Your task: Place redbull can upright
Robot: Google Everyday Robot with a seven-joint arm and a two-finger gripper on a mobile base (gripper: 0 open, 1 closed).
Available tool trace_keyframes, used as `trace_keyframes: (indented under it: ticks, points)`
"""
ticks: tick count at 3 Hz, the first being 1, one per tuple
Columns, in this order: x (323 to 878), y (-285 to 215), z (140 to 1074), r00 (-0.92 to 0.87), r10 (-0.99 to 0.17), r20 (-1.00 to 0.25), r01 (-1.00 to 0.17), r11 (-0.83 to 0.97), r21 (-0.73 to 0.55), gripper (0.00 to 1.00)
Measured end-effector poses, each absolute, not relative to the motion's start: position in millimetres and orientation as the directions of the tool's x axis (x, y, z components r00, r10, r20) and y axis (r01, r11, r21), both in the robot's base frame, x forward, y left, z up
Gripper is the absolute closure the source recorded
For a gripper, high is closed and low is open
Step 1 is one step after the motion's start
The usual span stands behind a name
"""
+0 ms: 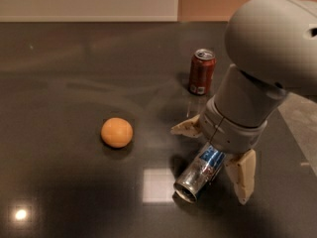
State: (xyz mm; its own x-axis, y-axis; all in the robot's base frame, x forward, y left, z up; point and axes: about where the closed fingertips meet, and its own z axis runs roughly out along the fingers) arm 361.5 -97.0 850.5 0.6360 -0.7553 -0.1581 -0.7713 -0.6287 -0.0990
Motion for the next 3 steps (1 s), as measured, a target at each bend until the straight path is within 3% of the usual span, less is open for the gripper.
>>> trace_keyframes:
  ticks: [1,3]
  points:
    - [352,-94,838,0.684,-0.714,-0.153,-0.728,-0.681,-0.077,0.00]
    - [341,-88,828,0.726,-0.673,-0.142,-0.684,-0.729,-0.037,0.41]
